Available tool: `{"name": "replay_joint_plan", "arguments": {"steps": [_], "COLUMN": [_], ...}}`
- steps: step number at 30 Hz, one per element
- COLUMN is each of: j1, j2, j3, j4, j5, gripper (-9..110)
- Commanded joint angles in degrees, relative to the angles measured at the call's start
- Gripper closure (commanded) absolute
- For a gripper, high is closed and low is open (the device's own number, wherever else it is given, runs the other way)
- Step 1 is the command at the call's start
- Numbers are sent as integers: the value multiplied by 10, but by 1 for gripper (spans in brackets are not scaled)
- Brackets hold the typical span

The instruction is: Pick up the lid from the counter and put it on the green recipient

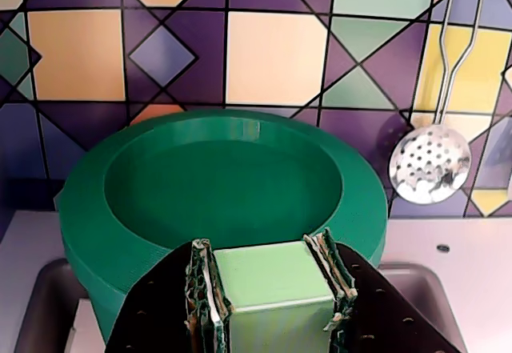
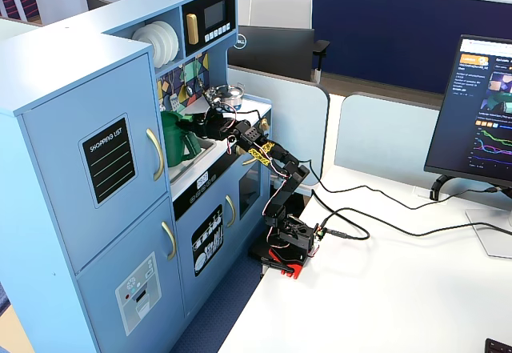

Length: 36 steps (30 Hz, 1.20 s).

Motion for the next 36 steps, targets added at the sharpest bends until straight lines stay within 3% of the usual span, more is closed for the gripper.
{"name": "replay_joint_plan", "arguments": {"steps": [1, 5, 7, 10, 13, 23, 33, 36], "j1": [-7, 0, 0, 0, 1, 31, 22, 4], "j2": [38, 40, 40, 56, 137, 504, 612, 622], "j3": [-4, -11, -28, -57, -26, 418, 708, 747], "j4": [-14, -21, -33, -15, 82, 283, 352, 396], "j5": [-21, 2, 9, 1, -2, 19, 31, 59], "gripper": [99, 75, 71, 71, 72, 77, 100, 101]}}
